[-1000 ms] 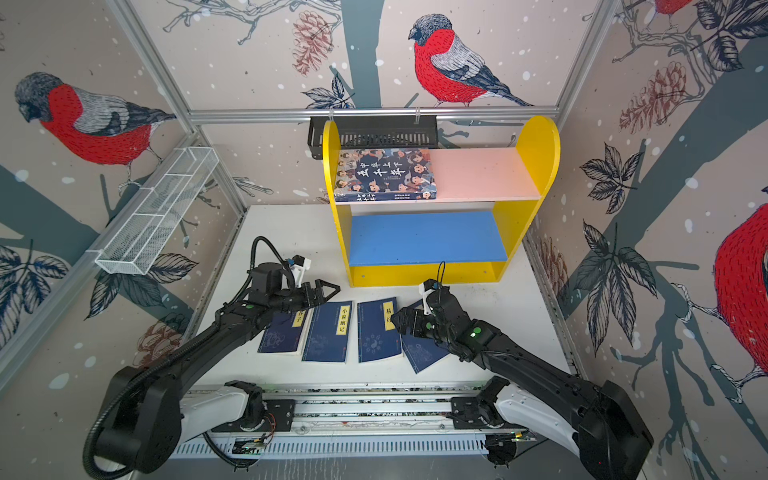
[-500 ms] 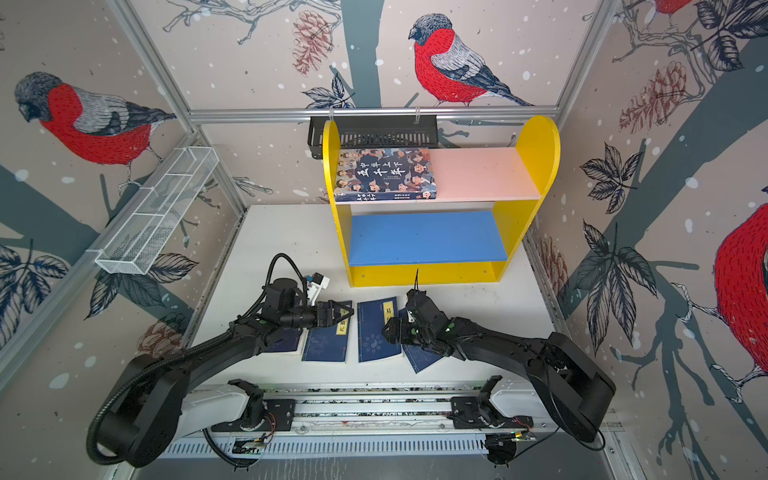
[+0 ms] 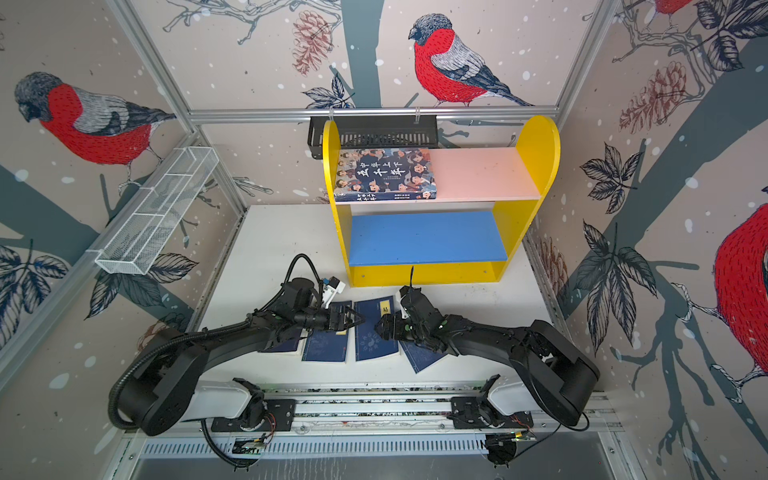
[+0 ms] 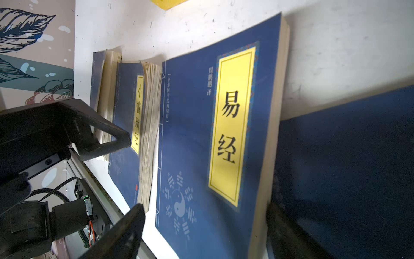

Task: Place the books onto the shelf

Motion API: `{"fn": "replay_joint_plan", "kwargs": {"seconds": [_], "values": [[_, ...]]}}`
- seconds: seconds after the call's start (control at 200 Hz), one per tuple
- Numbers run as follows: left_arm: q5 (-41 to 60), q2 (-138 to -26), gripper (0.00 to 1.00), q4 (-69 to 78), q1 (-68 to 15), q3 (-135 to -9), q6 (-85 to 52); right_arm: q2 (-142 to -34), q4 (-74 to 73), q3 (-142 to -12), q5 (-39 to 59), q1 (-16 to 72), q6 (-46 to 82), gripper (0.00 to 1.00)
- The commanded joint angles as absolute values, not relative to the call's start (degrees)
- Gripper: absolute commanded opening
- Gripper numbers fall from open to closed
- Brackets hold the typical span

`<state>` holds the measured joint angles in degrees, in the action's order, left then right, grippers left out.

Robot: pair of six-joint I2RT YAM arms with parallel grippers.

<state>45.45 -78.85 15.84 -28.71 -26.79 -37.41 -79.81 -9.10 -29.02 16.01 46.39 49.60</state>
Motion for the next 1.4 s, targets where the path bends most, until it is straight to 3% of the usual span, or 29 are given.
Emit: {"fn": "replay_joint_plan", "kwargs": {"seconds": [0.0, 0.575, 1.06, 1.395], "values": [[43.1, -80.3, 0.95, 14.8, -28.8, -27.5, -37.1, -81.3, -2.7, -28.7, 15.9, 45.0, 49.0, 0.87], [39.0, -84.0, 0.95, 10.6, -28.9, -29.2, -35.3, -80.5, 7.9, -29.3, 17.3, 35.7, 39.9, 0.87], [38.2, -84.7, 0.94, 9.6, -30.6, -28.4, -36.2, -78.1, 8.6, -33.1, 20.5, 42.8, 42.4, 0.86], [35.3, -84.0, 0.88, 7.6, -30.8, -28.5, -36.2, -80.5, 6.8, -33.4, 22.1, 46.5, 44.7, 0.78]]}}
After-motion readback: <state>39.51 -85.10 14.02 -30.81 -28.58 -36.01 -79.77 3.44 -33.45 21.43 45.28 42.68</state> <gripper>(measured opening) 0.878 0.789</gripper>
